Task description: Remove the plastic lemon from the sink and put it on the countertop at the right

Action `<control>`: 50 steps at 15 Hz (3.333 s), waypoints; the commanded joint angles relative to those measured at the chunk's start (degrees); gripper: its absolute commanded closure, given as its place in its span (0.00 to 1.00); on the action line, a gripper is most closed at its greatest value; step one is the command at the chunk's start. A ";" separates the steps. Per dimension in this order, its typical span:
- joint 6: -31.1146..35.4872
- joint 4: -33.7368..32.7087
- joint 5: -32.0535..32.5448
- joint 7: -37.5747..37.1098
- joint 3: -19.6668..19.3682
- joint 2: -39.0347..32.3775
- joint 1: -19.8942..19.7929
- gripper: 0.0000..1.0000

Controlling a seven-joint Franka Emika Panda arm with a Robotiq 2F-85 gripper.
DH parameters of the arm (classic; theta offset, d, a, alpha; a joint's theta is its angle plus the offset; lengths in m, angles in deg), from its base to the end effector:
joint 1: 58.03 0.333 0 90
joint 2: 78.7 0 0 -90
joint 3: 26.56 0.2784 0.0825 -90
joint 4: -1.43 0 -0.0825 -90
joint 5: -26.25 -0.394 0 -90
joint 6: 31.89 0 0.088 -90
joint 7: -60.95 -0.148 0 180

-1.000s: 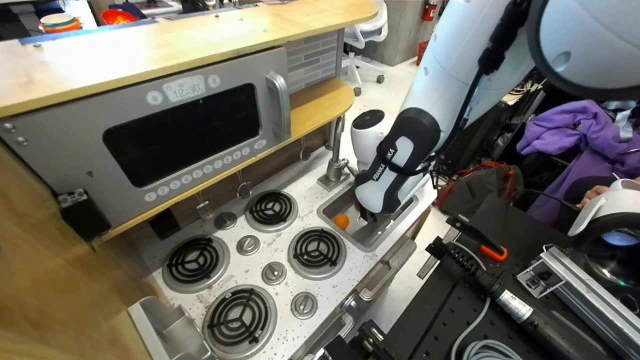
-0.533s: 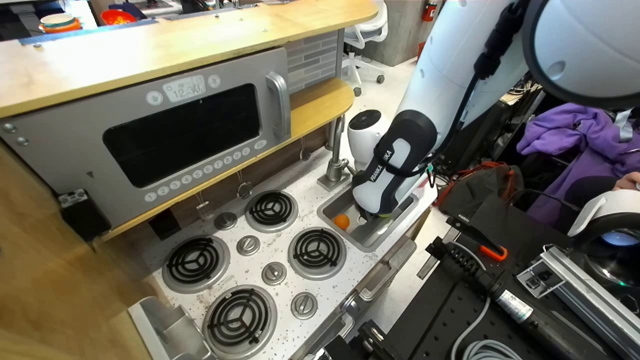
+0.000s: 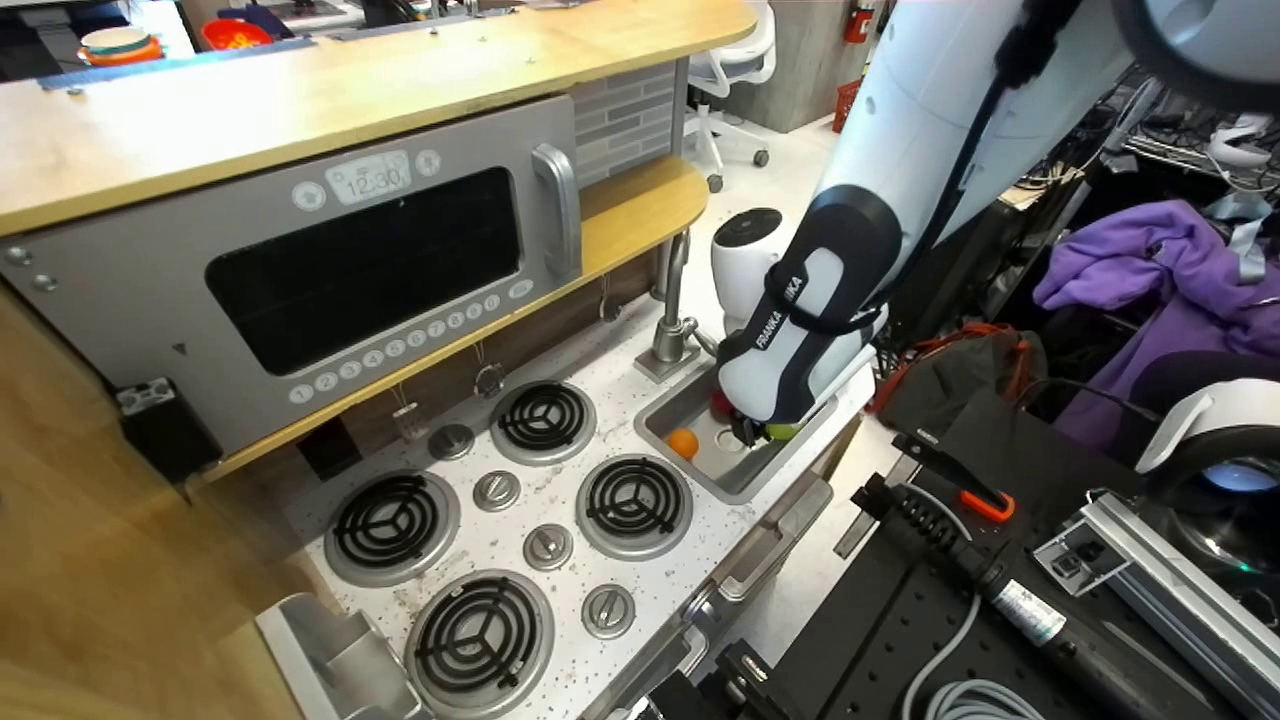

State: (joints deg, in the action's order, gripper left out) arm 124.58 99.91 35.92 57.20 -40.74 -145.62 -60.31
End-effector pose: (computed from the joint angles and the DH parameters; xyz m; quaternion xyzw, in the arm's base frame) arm 0.5171 -0.1780 -0.1366 0.9864 -0.0297 -0.0856 0.1375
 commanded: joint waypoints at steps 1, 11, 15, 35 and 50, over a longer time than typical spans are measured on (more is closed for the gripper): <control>3.62 12.36 -0.69 1.99 1.77 9.96 -0.96 0.66; 3.43 16.99 -6.00 0.82 4.62 22.41 -3.83 0.66; 2.41 14.68 -9.15 0.14 5.43 24.31 -6.00 0.66; -12.27 -6.32 -16.11 -10.53 1.76 16.44 -13.72 0.66; -18.91 -30.08 -18.30 -9.70 4.52 -1.01 -15.79 0.66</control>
State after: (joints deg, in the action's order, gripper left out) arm 109.10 76.73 17.73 45.93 -36.87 -142.44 -74.25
